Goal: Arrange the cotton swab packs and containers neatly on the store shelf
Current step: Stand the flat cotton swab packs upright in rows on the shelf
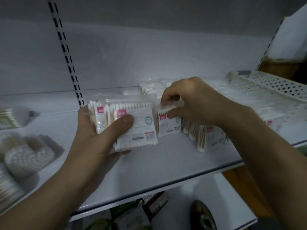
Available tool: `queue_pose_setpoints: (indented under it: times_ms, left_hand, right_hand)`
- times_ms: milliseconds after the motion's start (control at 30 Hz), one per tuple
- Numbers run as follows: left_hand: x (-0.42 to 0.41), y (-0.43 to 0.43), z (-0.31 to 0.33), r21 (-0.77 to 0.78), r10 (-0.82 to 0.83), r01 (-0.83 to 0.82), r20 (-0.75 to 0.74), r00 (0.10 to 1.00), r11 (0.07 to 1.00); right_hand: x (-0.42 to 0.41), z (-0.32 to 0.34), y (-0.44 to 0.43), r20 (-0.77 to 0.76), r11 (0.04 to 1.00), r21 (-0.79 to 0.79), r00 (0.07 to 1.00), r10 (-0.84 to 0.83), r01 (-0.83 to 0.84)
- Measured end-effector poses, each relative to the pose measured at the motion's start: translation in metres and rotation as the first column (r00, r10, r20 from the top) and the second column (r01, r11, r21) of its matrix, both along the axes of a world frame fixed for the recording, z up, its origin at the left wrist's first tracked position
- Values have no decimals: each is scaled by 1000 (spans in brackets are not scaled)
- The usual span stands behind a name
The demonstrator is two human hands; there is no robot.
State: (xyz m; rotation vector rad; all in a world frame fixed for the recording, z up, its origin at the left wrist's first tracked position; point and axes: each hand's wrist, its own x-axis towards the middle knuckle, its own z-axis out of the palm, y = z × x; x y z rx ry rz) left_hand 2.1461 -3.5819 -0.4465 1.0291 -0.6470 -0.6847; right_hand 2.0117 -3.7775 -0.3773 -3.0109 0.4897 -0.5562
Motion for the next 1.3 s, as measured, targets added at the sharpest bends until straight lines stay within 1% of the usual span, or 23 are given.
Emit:
queue_pose_setpoints:
  times_ms: [67, 167, 267, 333, 367, 400, 433, 467, 500, 533, 567, 633, 700, 767, 833, 900, 1000, 1067, 1133, 1300]
  left_hand:
    - [4, 1, -3, 9, 8, -8, 6, 1000, 1000]
    - [8, 1, -7, 19, 13, -13, 1, 1000, 1000]
    - [8, 0, -7, 28, 17, -17, 4, 1000, 999]
    - [8, 0, -7, 31, 24, -24, 6, 1000, 999]
    - [7, 1, -7, 34, 23, -23, 9, 1000, 999]
    - [6, 1, -6, 37, 21, -22, 12, 1000, 999]
    - [5, 2, -5, 37, 20, -21, 17, 1000, 999]
    - [3, 2, -4, 36, 24, -25, 21, 999, 999]
    - [2, 2, -3, 35, 32, -33, 24, 999, 999]
    - [1, 2, -3, 37, 46, -47, 26, 999, 998]
    - [1, 3, -2, 39, 58, -60, 34, 998, 997]
    - [-1, 3, 0, 43, 71, -73, 58, 996, 996]
    - [-3, 3, 3, 32, 77, -79, 65, 995, 996]
    - [-3, 3, 3, 24, 83, -85, 55, 995, 996]
    - [2, 3, 0, 46, 112, -115, 67, 991, 992]
    - [7, 3, -3, 72, 149, -154, 65, 987, 986]
    - [11, 2, -7, 70, 166, -170, 55, 985, 983]
    - [10, -1, -8, 69, 157, -160, 44, 987, 985]
    - [10, -2, -8, 69, 162, -164, 42, 986, 984]
    - [9, -2, -9, 70, 171, -174, 42, 984, 982]
  right_hand:
    - [-1, 0, 1, -28, 999, 27, 999, -24, 25]
    - [0, 0, 1, -64, 998, 9, 996, -57, 58]
    - [2, -1, 0, -59, 995, -15, 993, -102, 102]
    - [1, 0, 2, -64, 989, -59, 989, -136, 132]
    - [1, 2, 4, -27, 991, -61, 992, -120, 118]
    - [1, 5, 9, 60, 996, -24, 995, -82, 83]
    - [2, 10, 17, 176, 998, 60, 984, -39, 29]
    - [2, 15, 26, 287, 984, 174, 958, -12, -40]
    - [3, 20, 36, 347, 951, 292, 938, -7, -101]
    - [3, 23, 46, 337, 908, 394, 942, 1, -142]
    - [4, 24, 53, 287, 872, 460, 957, 29, -165]
    - [5, 20, 62, 188, 848, 495, 976, 111, -191]
    - [3, 19, 61, 177, 828, 518, 974, 141, -214]
    - [-6, 26, 56, 181, 798, 566, 976, 124, -206]
    - [-20, 37, 49, 172, 826, 539, 981, 84, -165]
    - [-33, 44, 40, 160, 867, 493, 987, -2, -78]
    - [-41, 44, 34, 146, 890, 455, 985, -91, 15]
    - [-39, 42, 34, 131, 899, 438, 987, -95, 28]
    - [-37, 40, 34, 103, 914, 407, 993, -59, 12]
    - [-35, 37, 26, 11, 962, 269, 998, -60, 55]
